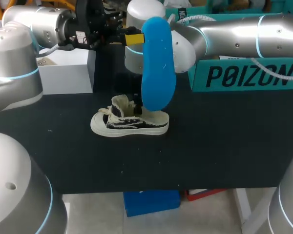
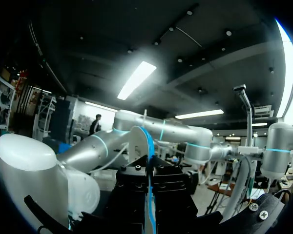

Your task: Take the shoe out of the shoebox, open the shoe tongue, remove and reinsert the insole, then place the shoe into the shoebox

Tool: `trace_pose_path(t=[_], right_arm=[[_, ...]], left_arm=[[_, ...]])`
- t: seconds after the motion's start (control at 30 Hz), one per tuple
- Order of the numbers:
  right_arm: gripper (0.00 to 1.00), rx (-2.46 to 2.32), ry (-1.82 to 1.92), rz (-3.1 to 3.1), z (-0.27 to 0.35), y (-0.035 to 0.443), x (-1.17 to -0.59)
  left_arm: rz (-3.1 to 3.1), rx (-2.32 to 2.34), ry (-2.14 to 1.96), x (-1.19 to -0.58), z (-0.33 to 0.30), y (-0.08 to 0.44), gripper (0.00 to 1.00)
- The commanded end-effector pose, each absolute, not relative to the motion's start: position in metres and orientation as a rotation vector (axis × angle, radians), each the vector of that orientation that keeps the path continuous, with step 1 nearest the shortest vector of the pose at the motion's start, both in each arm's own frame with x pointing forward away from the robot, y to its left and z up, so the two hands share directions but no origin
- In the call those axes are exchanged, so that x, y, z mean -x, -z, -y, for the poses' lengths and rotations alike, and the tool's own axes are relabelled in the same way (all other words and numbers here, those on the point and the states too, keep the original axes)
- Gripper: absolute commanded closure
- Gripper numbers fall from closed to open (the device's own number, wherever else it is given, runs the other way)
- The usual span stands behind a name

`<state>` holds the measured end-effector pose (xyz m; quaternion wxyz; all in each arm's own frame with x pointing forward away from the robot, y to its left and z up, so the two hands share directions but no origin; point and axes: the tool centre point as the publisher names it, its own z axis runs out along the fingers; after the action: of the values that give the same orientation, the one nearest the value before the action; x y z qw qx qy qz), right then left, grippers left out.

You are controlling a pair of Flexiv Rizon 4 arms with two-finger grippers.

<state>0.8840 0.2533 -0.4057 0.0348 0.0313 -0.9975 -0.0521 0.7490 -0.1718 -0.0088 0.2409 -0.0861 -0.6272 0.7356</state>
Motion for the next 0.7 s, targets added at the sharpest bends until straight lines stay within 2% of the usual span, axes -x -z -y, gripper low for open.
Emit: trace_pose_path(t=[0.03,0.6,0.7], right_arm=[[1.0,-0.096,0.159,3.065,-0.254,0.407,-0.884],[1.0,-0.096,0.159,3.065,-0.254,0.407,-0.884],[1.0,-0.099,0.181,3.073,-0.247,0.391,-0.881]], left_arm=[[1.716,0.237,-2.014,-0.748,0.172,0.01,1.0],[1.716,0.237,-2.014,-0.748,0.172,0.01,1.0],[1.716,0.237,-2.014,-0.748,0.172,0.01,1.0]])
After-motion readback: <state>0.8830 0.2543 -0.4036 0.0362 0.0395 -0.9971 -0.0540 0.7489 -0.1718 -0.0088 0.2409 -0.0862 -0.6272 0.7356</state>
